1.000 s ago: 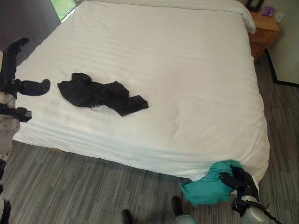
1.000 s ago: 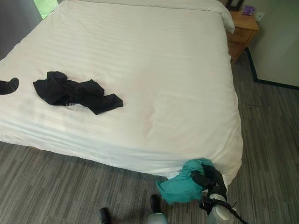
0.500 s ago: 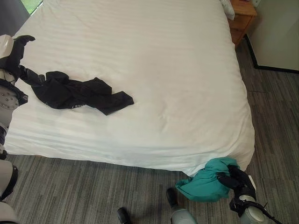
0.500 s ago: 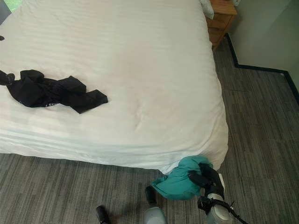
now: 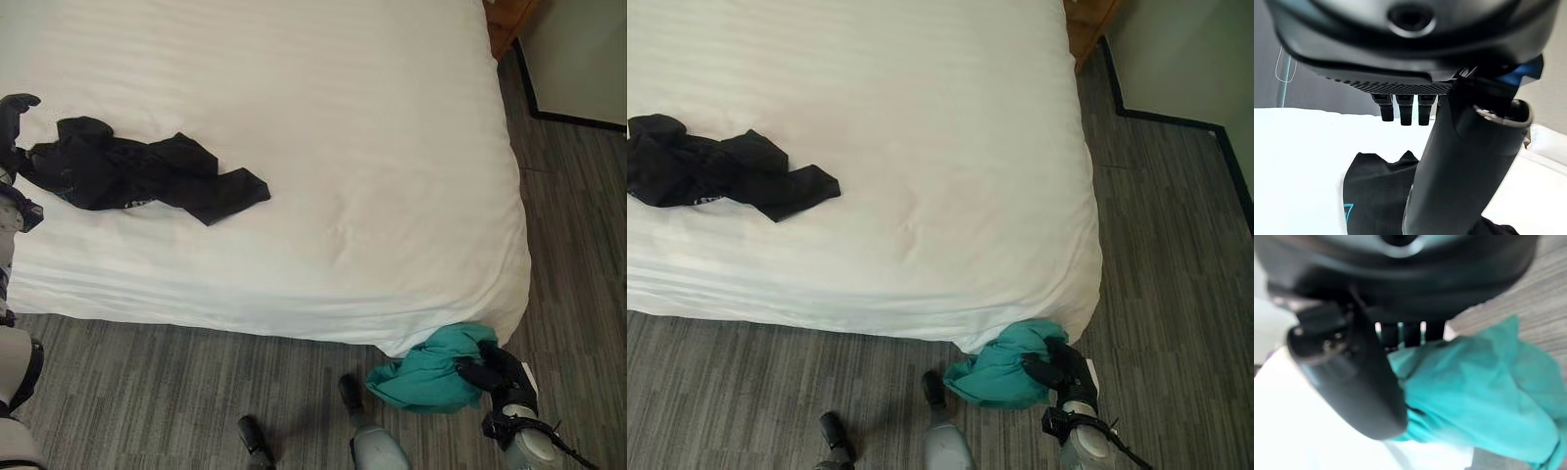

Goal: Pick up bed clothes into laundry basket.

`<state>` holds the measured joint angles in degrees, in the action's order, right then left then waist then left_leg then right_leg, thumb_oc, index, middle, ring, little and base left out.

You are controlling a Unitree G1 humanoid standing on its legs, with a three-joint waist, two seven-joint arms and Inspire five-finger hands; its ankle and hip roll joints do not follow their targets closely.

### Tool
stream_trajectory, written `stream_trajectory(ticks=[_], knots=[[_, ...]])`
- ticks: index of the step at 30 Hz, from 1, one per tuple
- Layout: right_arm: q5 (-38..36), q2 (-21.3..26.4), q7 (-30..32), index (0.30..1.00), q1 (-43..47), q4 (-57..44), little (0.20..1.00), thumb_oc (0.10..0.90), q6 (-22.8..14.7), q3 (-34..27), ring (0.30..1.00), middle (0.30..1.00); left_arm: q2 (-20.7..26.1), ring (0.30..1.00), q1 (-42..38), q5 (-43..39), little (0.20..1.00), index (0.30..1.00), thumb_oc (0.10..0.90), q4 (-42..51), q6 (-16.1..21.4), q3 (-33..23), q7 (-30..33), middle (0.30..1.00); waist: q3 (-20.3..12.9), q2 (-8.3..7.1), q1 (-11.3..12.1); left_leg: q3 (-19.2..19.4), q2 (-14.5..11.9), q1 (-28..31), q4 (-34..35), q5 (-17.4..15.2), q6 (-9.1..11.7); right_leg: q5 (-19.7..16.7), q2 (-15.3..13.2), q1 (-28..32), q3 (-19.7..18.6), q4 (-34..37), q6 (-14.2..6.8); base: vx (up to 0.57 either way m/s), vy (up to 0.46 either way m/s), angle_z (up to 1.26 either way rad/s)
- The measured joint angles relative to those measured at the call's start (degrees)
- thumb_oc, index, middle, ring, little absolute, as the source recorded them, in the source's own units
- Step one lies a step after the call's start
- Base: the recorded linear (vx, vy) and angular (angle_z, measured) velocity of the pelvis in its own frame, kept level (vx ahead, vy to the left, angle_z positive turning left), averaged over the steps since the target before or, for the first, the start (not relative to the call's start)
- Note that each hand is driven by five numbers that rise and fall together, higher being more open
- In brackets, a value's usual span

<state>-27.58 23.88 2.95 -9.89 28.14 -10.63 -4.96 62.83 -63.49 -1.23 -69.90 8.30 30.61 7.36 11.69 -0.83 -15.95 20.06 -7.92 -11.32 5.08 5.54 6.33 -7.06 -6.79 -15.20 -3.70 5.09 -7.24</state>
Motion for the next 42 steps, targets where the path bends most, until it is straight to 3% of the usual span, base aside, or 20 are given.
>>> stream_trajectory(ticks=[4, 10, 16, 17, 18, 24, 32, 35, 38, 42], knots=[[-0.07, 0.22, 0.16, 0.3, -0.35, 0.08, 0.3, 0.4, -0.05, -0.1, 0.3, 0.3, 0.26, 0.9, -0.49, 0.14, 0.9, 0.9, 0.8, -2.33, -0.53, 0.04, 0.0, 0.9, 1.29, -1.36, -1.12, 1.36, -0.03, -0.95, 0.01, -0.05, 0.06, -0.06, 0.08, -1.63, -1.22, 0.0, 0.01, 0.05, 0.012, -0.12], [0.06, 1.6, -0.35, 0.3, -2.59, -3.96, 0.3, 0.4, -0.06, 0.05, 0.3, 0.3, 1.84, 0.9, -6.2, 0.88, 0.9, 0.9, 0.8, -3.83, -1.23, 3.11, 0.79, 0.9, 1.97, -2.04, -2.56, 2.17, -0.54, -5.45, -0.01, 0.05, 0.12, -0.85, 0.67, -6.65, -1.87, -0.02, 0.38, 0.04, -0.017, -0.09], [0.09, 2.24, -0.07, 0.3, -2.86, -4.36, 0.3, 0.4, -1.29, 0.17, 0.3, 0.3, 2.93, 0.9, -7.96, 0.22, 0.9, 0.9, 0.8, -5.24, -1.13, 2.59, 2.15, 0.9, 2.32, -2.15, -3.58, 2.73, -0.65, -7.81, -0.03, 0.15, 0.21, -1.13, 0.87, -9.42, -2.22, -0.11, 0.36, 0.05, 0.037, -0.05], [0.33, 2.66, -0.12, 0.3, -2.8, -4.79, 0.3, 0.4, -1.28, 0.59, 0.3, 0.3, 3.07, 0.441, -8.21, 0.43, 0.441, 0.441, 0.494, -5.73, -1.12, 3.17, 1.89, 0.441, 2.36, -1.99, -3.67, 2.73, -0.63, -8.08, 0.02, 0.04, 0.22, -1.14, 0.87, -9.7, -2.32, -0.06, 0.34, 0.0, 0.0, 0.0], [0.68, 2.67, -0.27, 0.3, -2.68, -5.02, 0.3, 0.4, -1.28, 0.66, 0.3, 0.3, 3.04, 0.3, -8.56, 0.62, 0.3, 0.3, 0.4, -6.55, -1.22, 3.15, 0.96, 0.3, 2.37, -2.0, -3.6, 2.75, -0.65, -8.33, 0.02, 0.05, 0.23, -1.17, 0.89, -9.97, -2.58, -0.06, 0.31, -0.01, -0.015, -0.13], [1.79, 2.44, -0.28, 0.3, -2.67, -8.16, 0.3, 0.4, -0.68, 1.21, 0.3, 0.3, 2.89, 0.3, -5.65, 0.34, 0.3, 0.3, 0.4, -9.83, -2.43, -6.64, -0.15, 0.3, 2.31, -1.99, -3.24, 5.14, -2.05, -7.93, 0.01, 0.33, 0.67, -2.87, 2.5, -11.39, -4.76, -0.05, -0.46, 0.0, -0.018, -0.22], [1.85, 2.4, -0.21, 0.3, -2.93, -5.75, 0.3, 0.4, -0.23, 1.2, 0.3, 0.3, 0.67, 0.3, -4.47, -9.79, 0.3, 0.3, 0.4, -9.88, -5.29, -9.47, -0.67, 0.3, 2.29, -1.91, -3.45, 5.82, -2.22, -5.36, 0.02, 0.6, 0.92, -3.12, 2.76, -9.32, -5.73, -0.05, -0.11, -0.01, 0.0, -0.05], [2.44, 2.41, -0.14, 0.3, -2.58, -5.93, 0.3, 0.4, -0.24, 1.42, 0.3, 0.3, -2.01, 0.3, -3.46, -21.02, 0.3, 0.3, 0.4, -3.22, -5.71, -11.57, -0.5, 0.3, 2.29, -1.92, -3.31, 5.51, -2.08, -4.67, 0.01, 0.89, 0.74, -3.29, 2.62, -8.4, -5.73, -0.05, 0.12, -0.05, -0.055, 0.05], [2.61, 2.7, 0.03, 0.3, -1.77, -5.99, 0.3, 0.4, -0.25, 1.4, 0.3, 0.3, -4.7, 0.3, -1.31, -25.27, 0.3, 0.3, 0.4, 3.8, -3.66, -10.53, -0.22, 0.3, 2.45, -1.73, -3.2, 5.32, -2.17, -3.6, -0.04, 1.6, 0.82, -3.28, 2.62, -7.02, -5.09, -0.08, 0.19, -0.06, -0.09, 0.07], [3.92, 2.78, 1.75, 0.3, 0.67, -6.23, 0.3, 0.4, -0.47, -3.16, 0.3, 0.3, -11.6, 0.3, -0.47, -29.82, 0.3, 0.3, 0.4, 14.35, -2.4, -7.6, 1.32, 0.3, 3.66, 0.31, -3.62, 3.72, -1.77, -1.47, 0.01, 1.84, 0.9, -3.16, 2.0, -3.83, -3.66, -0.05, 0.33, 0.06, -0.02, 0.21]])
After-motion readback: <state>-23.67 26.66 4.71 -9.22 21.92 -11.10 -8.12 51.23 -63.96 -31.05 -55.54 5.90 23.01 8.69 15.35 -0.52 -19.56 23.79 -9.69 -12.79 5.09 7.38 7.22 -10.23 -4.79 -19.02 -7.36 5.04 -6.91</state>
